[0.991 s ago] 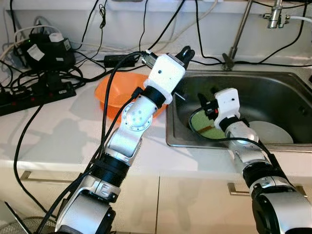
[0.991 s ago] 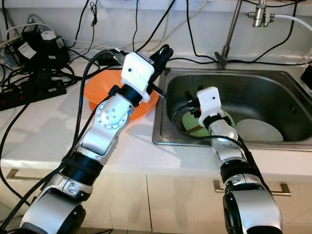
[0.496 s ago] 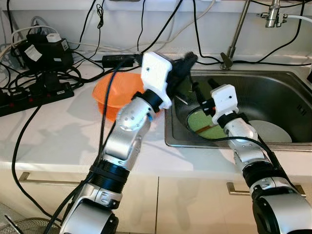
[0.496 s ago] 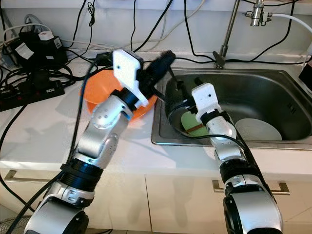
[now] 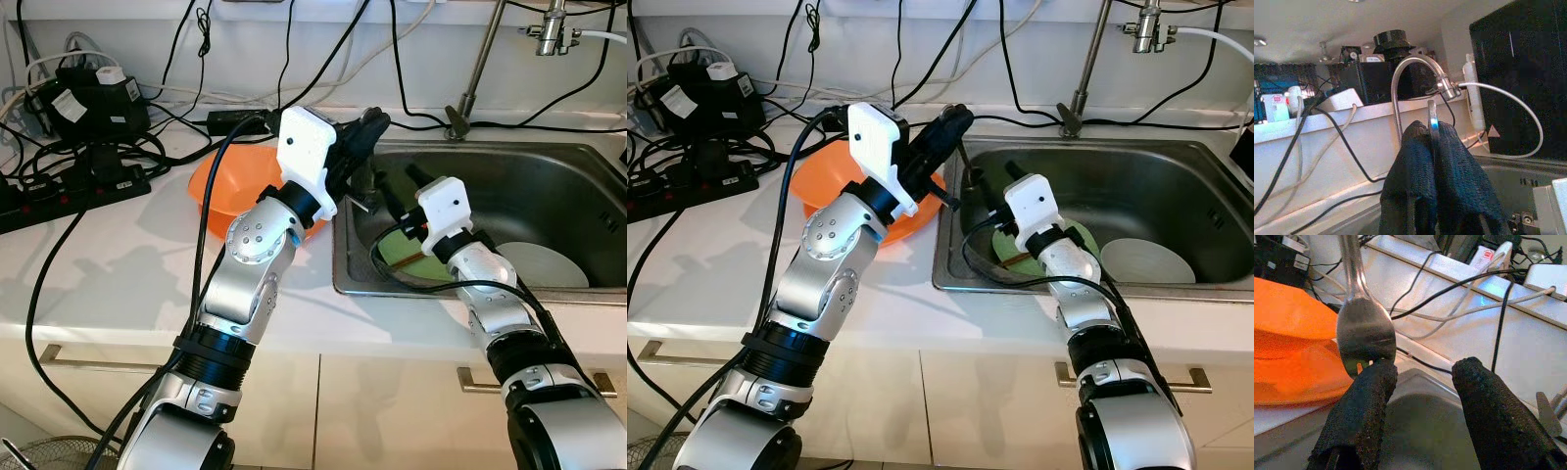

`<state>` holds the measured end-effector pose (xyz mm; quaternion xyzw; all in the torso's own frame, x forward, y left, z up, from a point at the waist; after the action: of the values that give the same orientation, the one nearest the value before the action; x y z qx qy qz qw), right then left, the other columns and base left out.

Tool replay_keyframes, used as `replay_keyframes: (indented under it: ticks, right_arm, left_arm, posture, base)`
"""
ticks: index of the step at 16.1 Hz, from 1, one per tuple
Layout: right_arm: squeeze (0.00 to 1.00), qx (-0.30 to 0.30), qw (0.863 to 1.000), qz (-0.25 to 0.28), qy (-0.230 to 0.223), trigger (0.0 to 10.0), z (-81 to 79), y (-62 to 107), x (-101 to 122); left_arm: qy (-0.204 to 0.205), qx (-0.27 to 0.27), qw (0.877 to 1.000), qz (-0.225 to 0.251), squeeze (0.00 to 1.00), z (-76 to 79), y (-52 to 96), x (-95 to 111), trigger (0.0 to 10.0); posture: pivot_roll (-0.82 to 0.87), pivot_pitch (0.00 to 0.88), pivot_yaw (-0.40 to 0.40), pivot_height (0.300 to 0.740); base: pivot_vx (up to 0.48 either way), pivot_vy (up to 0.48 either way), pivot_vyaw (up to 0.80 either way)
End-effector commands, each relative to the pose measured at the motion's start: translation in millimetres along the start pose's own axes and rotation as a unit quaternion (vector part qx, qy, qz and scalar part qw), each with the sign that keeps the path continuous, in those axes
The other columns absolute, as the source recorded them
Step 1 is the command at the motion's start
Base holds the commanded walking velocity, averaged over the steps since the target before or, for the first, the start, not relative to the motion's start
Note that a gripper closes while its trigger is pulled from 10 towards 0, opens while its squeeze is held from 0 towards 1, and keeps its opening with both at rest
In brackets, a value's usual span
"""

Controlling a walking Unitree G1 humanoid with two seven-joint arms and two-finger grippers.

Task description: Kitchen organization

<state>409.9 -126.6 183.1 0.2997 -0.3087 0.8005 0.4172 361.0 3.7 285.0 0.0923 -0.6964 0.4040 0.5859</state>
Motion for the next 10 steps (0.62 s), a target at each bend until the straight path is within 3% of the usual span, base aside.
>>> replay_keyframes:
  ticks: [1, 10]
  right_arm:
    - [0.0, 0.017, 0.999, 0.028, 0.01, 10.0, -6.9, -4.3, 12.6]
    - [0.0, 0.018, 0.999, 0.026, 0.013, 10.0, -3.6, 0.1, 12.6]
  left_arm:
    - [-0.011, -0.026, 1.0, -0.013, 0.0, 12.5, -4.6, -4.9, 10.0]
    - [-0.093, -0.023, 0.995, -0.031, 0.0, 11.2, -4.8, -13.3, 10.0]
  posture:
    - [0.02, 0.0, 0.049, 0.74]
    - [0.01, 0.0, 0.052, 0.74]
  base:
    - [0.0, 0.0, 0.0]
    - [0.0, 0.0, 0.0]
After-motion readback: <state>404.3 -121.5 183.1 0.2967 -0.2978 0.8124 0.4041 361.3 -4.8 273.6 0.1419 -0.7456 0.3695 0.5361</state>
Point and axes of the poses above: a point about 5 cm out from each wrist's last joint towards the gripper, its own y axis pointing back from the gripper into the wrist, its own x axis along the axis of the wrist's last joint, z = x × y, the point moved 5 cm from there along -y, pointing out of the wrist towards the gripper, and after that the axes turned 14 degrees about y, right-handed, at the moved point
